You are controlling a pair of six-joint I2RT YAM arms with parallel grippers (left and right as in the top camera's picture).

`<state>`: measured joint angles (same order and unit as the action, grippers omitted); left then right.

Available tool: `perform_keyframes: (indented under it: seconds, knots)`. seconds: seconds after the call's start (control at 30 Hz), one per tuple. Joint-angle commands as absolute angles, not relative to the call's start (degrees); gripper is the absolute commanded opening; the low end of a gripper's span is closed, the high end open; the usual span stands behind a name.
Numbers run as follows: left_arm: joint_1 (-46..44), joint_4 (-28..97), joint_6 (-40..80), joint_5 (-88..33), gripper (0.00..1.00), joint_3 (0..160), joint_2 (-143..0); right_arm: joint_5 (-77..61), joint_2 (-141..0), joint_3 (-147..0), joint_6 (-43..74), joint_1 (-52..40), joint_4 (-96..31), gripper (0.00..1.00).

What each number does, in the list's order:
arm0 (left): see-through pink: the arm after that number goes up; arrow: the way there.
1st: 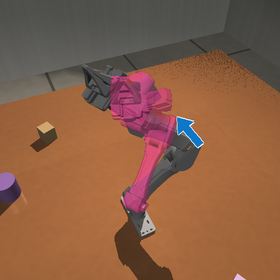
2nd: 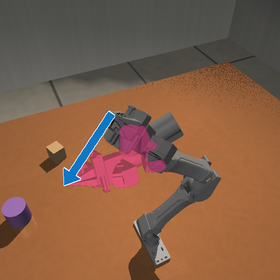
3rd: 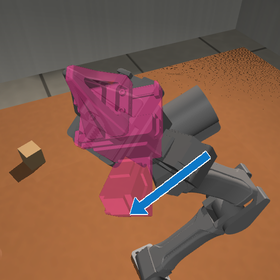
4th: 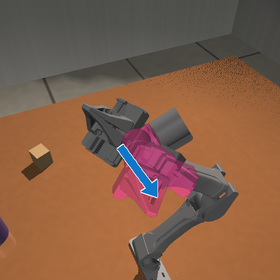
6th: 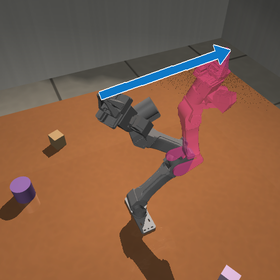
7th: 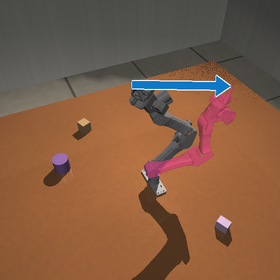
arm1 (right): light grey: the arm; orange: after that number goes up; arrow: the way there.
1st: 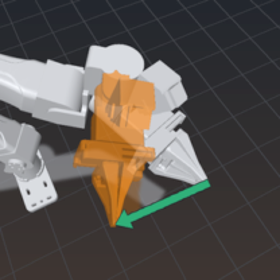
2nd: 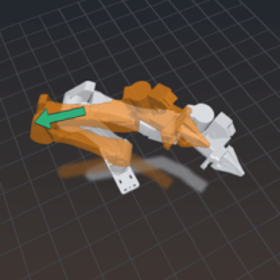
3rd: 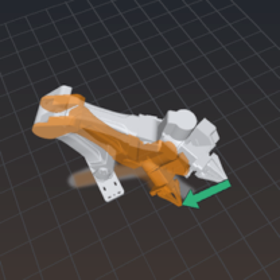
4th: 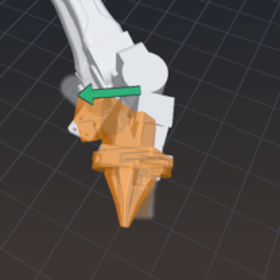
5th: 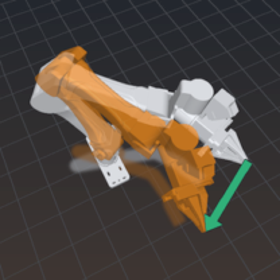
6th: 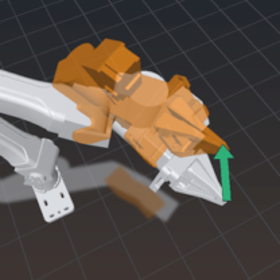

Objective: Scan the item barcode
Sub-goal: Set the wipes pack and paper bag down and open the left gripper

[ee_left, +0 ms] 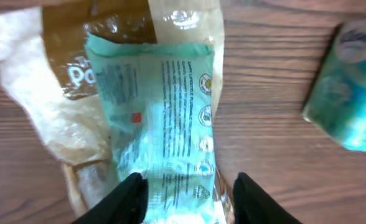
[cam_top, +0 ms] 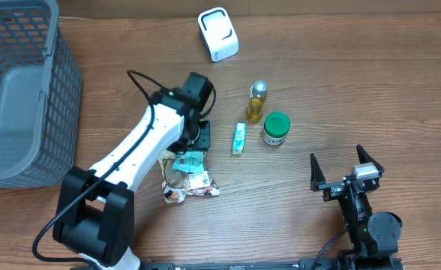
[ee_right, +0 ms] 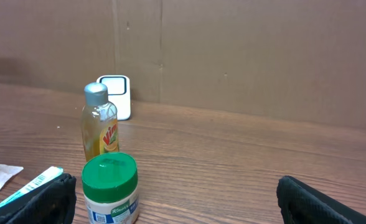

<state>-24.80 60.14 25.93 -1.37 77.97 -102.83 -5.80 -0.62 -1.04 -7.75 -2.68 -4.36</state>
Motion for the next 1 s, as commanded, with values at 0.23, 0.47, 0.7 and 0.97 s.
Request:
perform_keyframes:
  seconds: [0.23,0.47,0.7,0.97]
  knots:
    - [-24.25,69.30,23.99,-1.67,0.29,78.02,-103.48,-6.09,-0.23,-0.45,-7.99,-2.92,-4.23,1.00]
    - [-24.23,68.34,24.03,0.21,0.27,76.01,-103.48,-6.09,-0.23,-0.45,-7.99,-2.92,-4.23,1.00]
    - [-24.25,64.01,24.03,0.23,0.28,71.83,-103.48,-6.11,-0.23,-0.45,-7.99,-2.92,-4.23,1.00]
    - [-24.25,57.28,24.03,3.07,0.29,64.31,-103.50,-6.11,-0.23,-0.45,-7.99,-2.92,-4.23,1.00]
